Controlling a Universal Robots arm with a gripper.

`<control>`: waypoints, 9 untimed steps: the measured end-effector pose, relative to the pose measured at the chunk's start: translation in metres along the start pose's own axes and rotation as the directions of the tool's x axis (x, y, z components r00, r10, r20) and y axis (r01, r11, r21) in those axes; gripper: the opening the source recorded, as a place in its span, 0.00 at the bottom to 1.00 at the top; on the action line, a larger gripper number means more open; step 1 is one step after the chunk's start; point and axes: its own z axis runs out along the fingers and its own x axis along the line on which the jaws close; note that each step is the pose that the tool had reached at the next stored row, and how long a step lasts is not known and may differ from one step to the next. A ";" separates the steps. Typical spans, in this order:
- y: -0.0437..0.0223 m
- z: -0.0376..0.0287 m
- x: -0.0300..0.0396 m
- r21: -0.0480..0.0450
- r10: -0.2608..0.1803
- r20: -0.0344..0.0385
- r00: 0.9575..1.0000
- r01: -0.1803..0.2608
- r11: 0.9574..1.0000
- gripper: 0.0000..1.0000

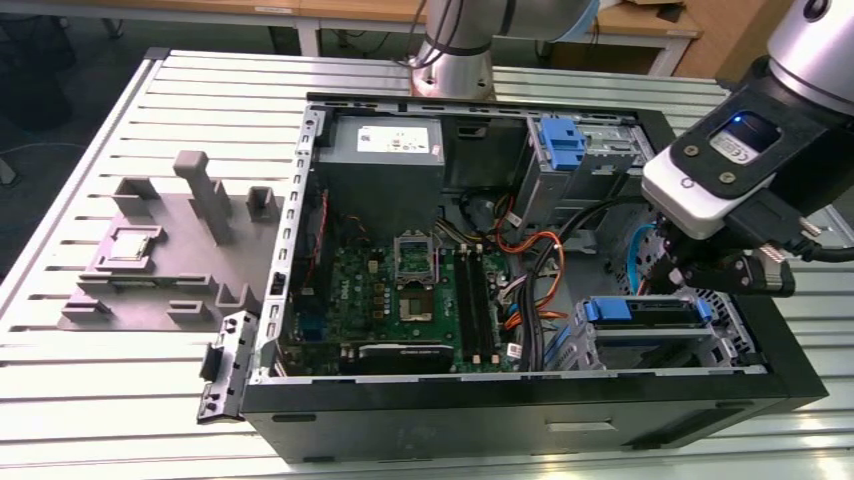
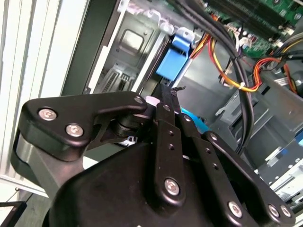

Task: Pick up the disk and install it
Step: 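Insert the first disk wire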

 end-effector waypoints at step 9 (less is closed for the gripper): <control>0.0038 0.0000 0.0002 0.000 -0.006 0.003 1.000 0.006 1.000 0.10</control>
